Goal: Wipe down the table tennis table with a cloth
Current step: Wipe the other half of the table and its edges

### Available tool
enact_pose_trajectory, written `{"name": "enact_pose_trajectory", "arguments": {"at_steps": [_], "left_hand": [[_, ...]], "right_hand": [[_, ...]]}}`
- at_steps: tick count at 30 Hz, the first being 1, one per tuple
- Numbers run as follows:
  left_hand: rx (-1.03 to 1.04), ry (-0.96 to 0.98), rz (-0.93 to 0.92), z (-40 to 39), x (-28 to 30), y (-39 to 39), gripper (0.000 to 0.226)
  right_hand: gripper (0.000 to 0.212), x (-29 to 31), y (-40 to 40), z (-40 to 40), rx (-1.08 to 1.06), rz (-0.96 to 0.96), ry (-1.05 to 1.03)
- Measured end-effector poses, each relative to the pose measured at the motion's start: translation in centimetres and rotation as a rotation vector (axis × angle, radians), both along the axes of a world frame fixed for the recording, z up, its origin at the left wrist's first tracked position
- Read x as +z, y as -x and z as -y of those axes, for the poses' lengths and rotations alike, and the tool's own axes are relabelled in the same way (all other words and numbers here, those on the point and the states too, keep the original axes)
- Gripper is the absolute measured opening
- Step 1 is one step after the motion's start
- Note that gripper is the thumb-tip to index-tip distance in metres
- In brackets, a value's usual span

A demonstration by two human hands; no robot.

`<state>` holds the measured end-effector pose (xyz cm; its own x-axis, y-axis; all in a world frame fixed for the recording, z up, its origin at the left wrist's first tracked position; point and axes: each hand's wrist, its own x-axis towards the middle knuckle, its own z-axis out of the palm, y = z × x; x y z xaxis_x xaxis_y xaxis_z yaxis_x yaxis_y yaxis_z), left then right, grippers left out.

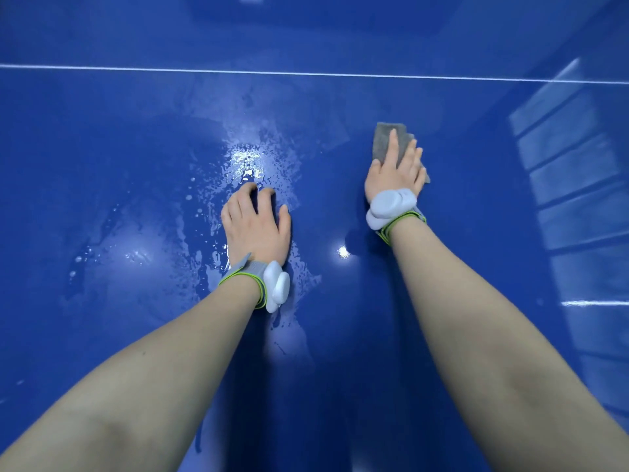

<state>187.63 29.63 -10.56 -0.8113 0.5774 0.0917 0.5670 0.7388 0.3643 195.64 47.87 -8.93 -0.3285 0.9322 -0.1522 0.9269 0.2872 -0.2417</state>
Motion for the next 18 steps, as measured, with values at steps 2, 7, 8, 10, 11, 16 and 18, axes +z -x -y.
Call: {"name": "enact_pose_trajectory", "arguments": {"at_steps": [2,7,8,10,11,16,18], "left_hand": [[0.001,0.0,0.006,0.0,0.0,0.0,0.03],[0.005,-0.005,-0.013,-0.1,0.0,0.2,0.038],[0.006,-0.006,-0.011,-0.1,0.0,0.2,0.04],[0.006,-0.008,-0.007,-0.1,0.0,0.2,0.041],[0.007,-0.011,-0.009,-0.1,0.0,0.2,0.04],[0.015,-0.037,0.026,-0.1,0.1,0.1,0.029],[0.016,-0.057,0.042,-0.1,0.3,0.1,0.028]], "right_hand": [[0.056,-0.2,1.6,1.0,-0.07,-0.086,-0.028],[0.049,0.4,5.8,3.7,0.313,-0.083,0.035],[0.049,0.7,6.4,4.1,0.416,-0.112,0.076],[0.049,0.8,6.6,4.7,0.596,-0.178,0.122],[0.047,0.7,6.3,4.6,0.649,-0.193,0.092],[0.038,0.7,4.5,2.0,0.338,-0.057,-0.141],[0.039,0.8,4.0,1.3,0.208,0.004,-0.124]]}}
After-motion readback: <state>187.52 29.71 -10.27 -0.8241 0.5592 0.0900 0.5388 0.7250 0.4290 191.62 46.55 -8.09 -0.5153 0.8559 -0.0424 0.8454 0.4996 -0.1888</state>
